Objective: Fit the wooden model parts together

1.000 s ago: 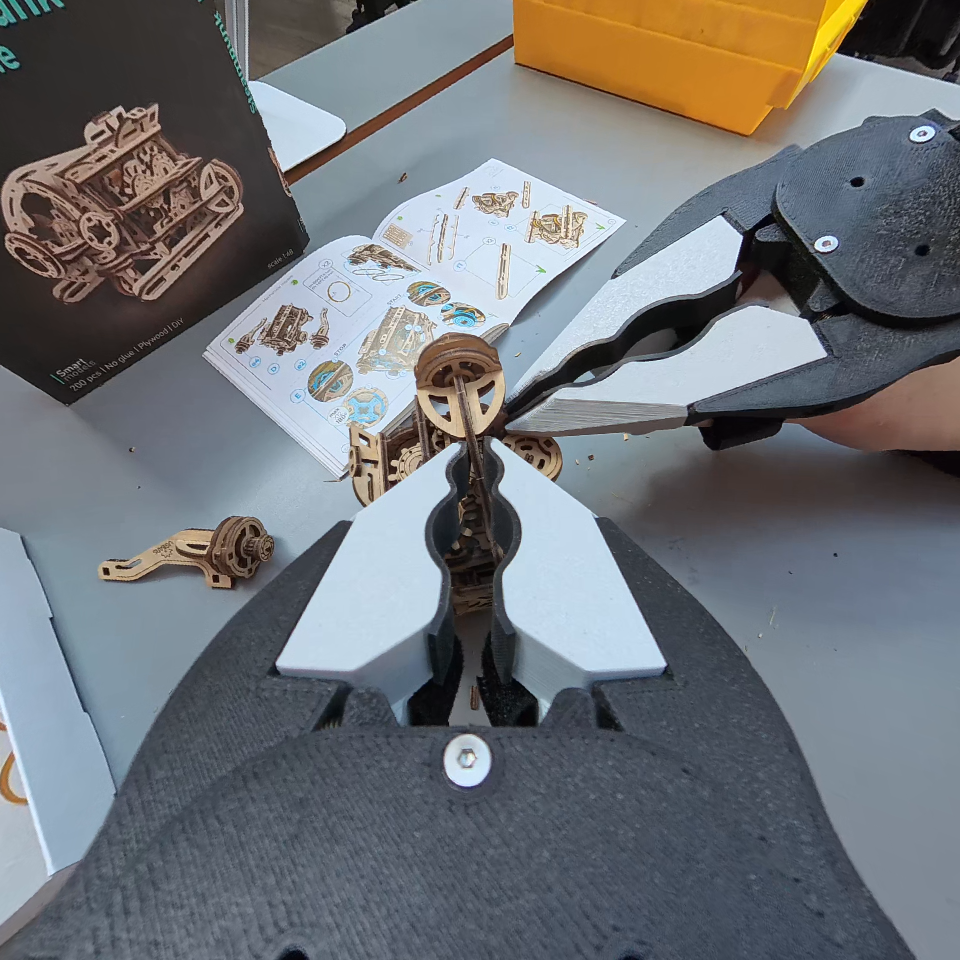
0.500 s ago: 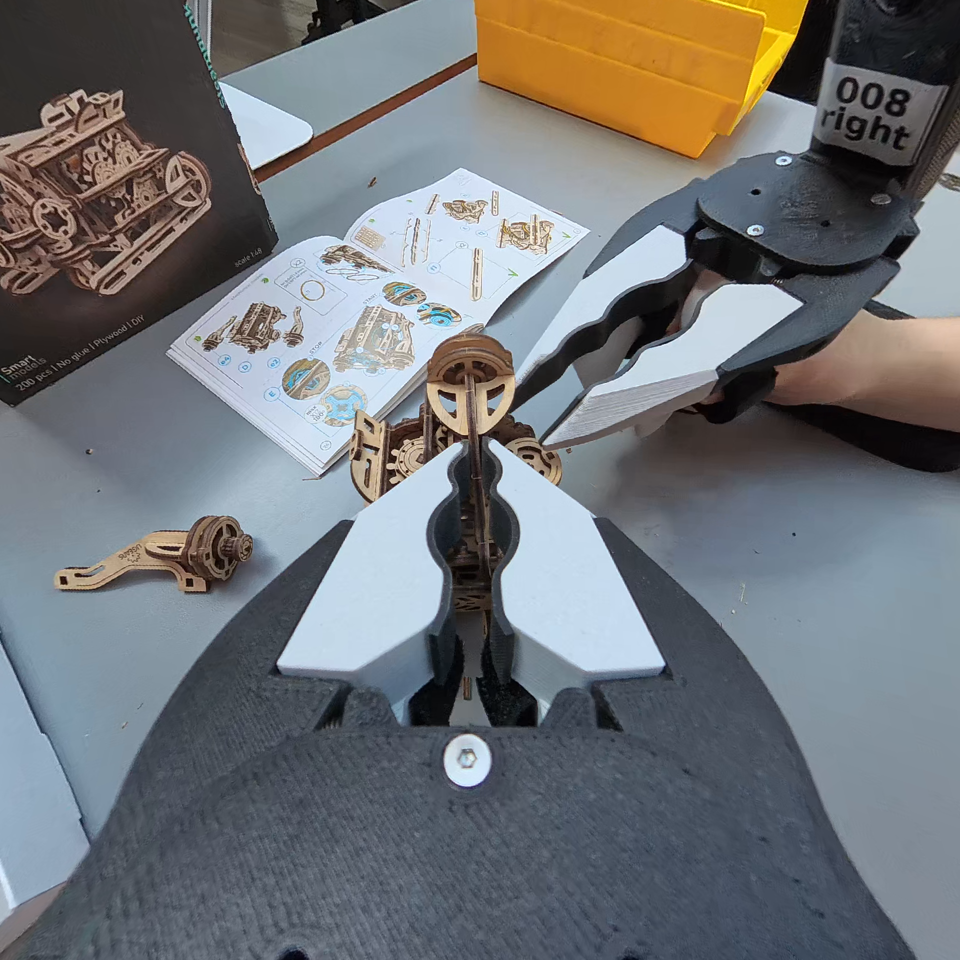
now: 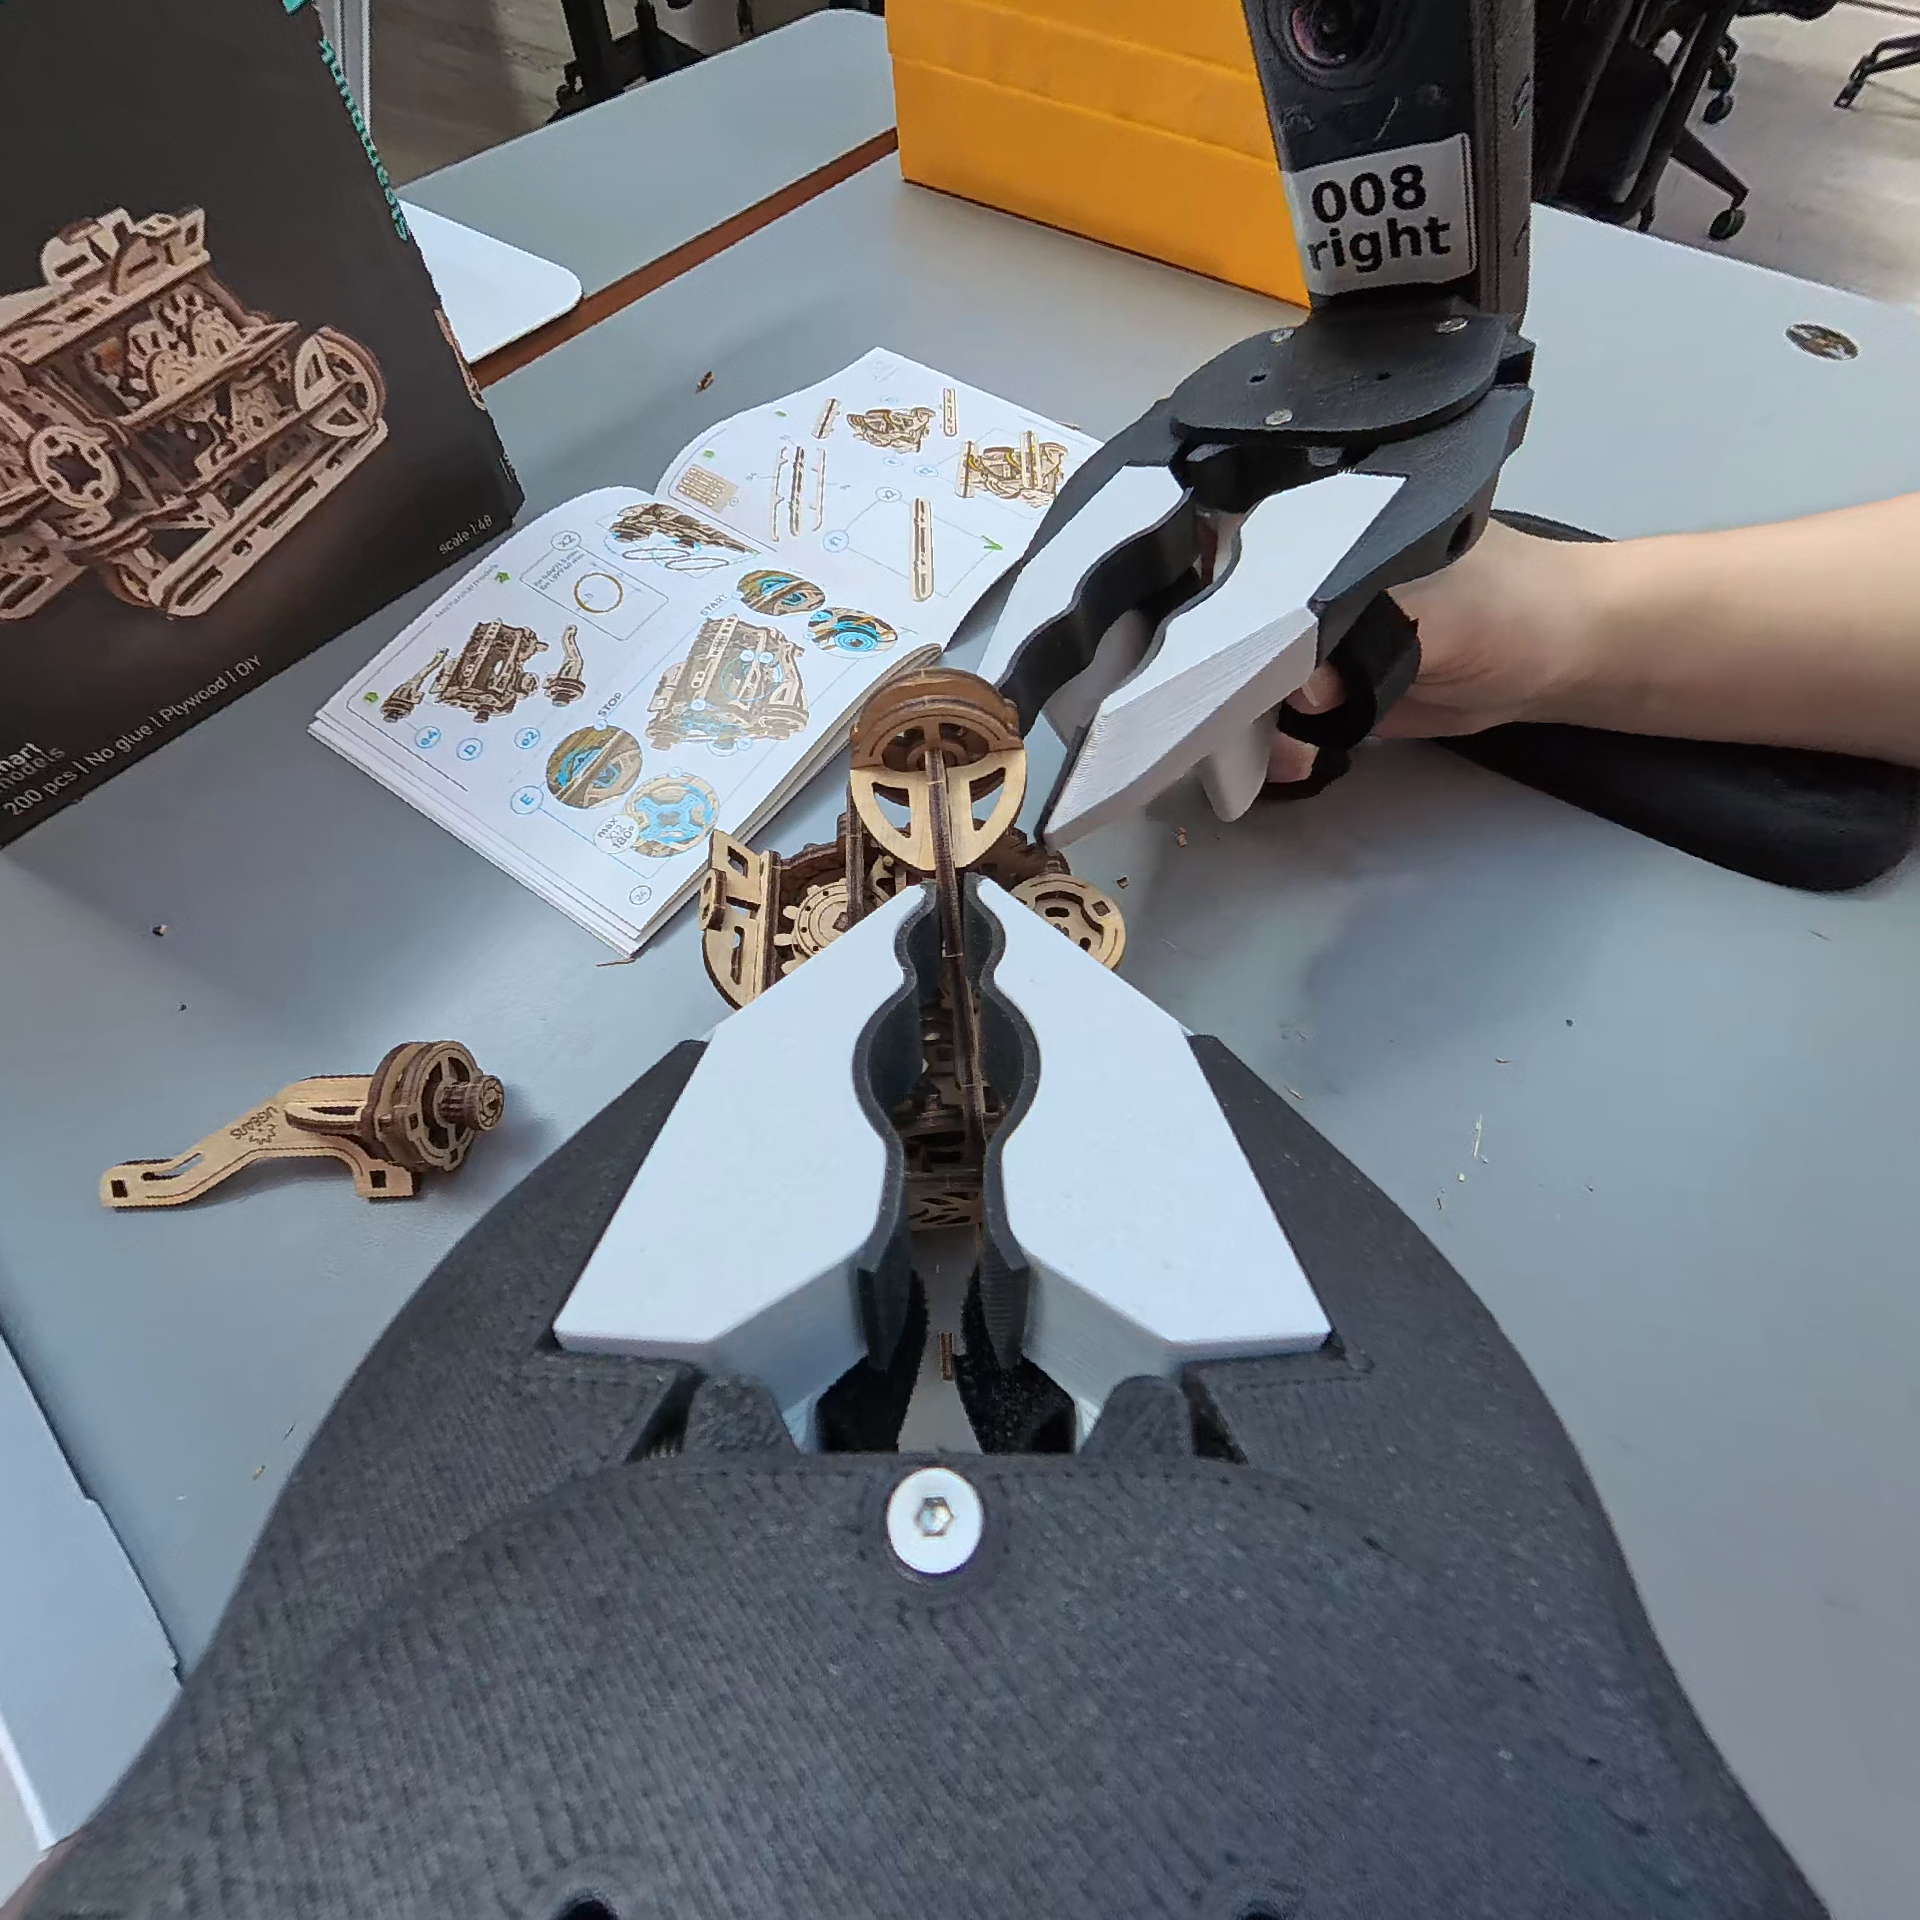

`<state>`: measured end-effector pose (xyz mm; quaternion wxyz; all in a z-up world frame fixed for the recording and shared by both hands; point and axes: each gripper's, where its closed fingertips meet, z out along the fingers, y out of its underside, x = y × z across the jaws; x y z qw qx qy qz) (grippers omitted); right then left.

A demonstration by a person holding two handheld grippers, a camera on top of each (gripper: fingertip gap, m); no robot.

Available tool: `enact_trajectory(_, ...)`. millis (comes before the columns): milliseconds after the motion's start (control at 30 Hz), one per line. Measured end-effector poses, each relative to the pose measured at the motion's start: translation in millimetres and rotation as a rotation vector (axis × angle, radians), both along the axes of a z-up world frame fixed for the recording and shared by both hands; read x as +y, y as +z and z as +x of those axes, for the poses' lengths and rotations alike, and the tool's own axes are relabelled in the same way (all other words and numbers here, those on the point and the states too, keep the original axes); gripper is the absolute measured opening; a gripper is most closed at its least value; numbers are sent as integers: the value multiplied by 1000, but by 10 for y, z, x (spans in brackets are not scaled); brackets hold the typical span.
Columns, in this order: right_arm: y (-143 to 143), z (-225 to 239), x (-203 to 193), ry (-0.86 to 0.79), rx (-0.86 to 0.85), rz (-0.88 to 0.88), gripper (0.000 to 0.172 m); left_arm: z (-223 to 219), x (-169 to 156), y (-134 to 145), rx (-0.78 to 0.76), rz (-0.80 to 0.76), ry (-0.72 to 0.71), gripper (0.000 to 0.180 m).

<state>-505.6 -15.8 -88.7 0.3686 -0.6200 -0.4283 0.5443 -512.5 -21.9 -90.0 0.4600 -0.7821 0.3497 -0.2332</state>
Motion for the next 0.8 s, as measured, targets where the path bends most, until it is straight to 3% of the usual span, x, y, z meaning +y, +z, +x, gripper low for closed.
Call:
enact_trajectory(333, -38, -39, 37, 22, 4, -146, 25, -12, 6, 2, -24, -18, 5, 0)
enact_trajectory(800, -25, -76, 5, 52, 22, -173, 22, -6, -3, 1, -26, -16, -5, 0)
